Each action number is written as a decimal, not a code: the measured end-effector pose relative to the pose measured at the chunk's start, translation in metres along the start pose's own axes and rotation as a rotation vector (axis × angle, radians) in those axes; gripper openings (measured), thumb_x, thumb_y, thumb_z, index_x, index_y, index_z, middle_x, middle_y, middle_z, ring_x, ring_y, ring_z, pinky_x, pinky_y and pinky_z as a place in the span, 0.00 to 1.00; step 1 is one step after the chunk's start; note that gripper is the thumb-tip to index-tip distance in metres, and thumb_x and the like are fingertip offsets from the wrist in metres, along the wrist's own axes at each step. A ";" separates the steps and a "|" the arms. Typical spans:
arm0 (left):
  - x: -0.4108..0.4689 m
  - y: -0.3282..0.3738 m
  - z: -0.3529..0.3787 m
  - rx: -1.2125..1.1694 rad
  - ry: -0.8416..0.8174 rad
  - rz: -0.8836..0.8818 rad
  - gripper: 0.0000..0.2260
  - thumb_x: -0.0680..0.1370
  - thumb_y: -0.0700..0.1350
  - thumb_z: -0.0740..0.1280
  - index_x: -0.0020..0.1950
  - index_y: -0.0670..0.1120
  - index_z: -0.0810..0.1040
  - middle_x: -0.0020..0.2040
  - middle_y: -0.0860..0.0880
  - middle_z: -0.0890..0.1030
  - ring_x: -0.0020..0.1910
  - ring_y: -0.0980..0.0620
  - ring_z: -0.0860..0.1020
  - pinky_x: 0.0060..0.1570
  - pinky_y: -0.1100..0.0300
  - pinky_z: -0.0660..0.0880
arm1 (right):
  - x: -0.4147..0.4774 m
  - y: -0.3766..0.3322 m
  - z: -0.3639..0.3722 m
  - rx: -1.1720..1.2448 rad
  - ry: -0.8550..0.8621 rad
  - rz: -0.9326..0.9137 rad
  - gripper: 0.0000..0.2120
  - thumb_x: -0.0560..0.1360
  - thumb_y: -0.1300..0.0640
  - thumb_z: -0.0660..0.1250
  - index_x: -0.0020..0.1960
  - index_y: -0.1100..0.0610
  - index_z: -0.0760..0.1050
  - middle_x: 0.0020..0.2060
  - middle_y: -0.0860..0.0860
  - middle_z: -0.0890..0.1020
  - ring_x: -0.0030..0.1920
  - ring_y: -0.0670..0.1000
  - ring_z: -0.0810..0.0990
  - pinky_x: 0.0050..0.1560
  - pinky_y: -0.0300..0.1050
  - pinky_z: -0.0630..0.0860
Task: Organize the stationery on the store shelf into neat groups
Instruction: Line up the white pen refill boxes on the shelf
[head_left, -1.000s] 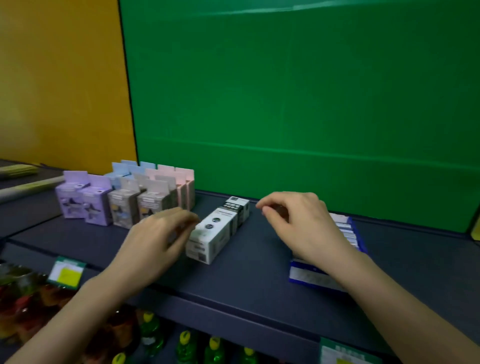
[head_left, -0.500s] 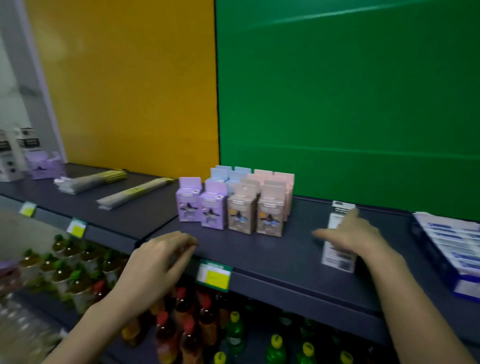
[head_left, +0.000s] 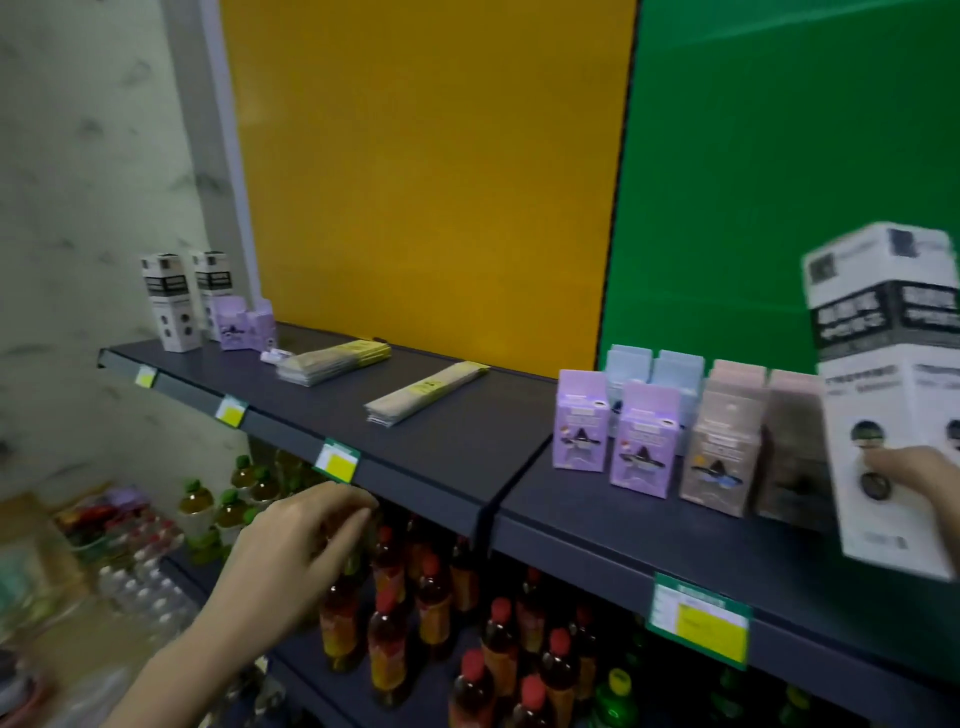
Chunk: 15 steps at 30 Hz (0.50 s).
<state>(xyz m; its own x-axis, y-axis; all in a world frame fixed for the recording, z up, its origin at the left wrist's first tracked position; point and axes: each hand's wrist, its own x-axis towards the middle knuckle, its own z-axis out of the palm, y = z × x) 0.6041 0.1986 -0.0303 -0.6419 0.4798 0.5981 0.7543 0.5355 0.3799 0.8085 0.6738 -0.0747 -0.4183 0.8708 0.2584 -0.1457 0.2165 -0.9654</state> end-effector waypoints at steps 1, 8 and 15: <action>0.001 -0.010 -0.005 0.000 -0.005 -0.019 0.14 0.72 0.60 0.56 0.46 0.57 0.78 0.40 0.66 0.79 0.38 0.62 0.77 0.33 0.59 0.75 | -0.056 -0.049 0.033 0.018 -0.068 -0.036 0.30 0.59 0.53 0.79 0.55 0.49 0.68 0.31 0.39 0.82 0.28 0.37 0.80 0.40 0.51 0.79; 0.022 -0.095 -0.030 -0.016 0.085 -0.087 0.12 0.72 0.57 0.59 0.47 0.55 0.79 0.40 0.61 0.82 0.39 0.62 0.78 0.36 0.58 0.77 | -0.166 -0.150 0.231 -0.077 -0.512 -0.209 0.31 0.65 0.61 0.74 0.56 0.36 0.62 0.48 0.38 0.79 0.47 0.41 0.79 0.53 0.50 0.74; 0.070 -0.192 -0.050 0.004 0.106 -0.096 0.16 0.72 0.60 0.56 0.46 0.55 0.79 0.37 0.62 0.81 0.36 0.62 0.78 0.35 0.57 0.77 | -0.167 -0.131 0.379 -0.072 -0.570 -0.233 0.27 0.64 0.51 0.74 0.59 0.40 0.68 0.50 0.40 0.80 0.50 0.41 0.78 0.44 0.41 0.75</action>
<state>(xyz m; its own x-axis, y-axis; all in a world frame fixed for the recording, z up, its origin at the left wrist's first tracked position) 0.4211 0.0944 -0.0260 -0.6927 0.3502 0.6305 0.6895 0.5780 0.4364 0.5576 0.3329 0.0222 -0.7988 0.4287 0.4220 -0.2379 0.4192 -0.8762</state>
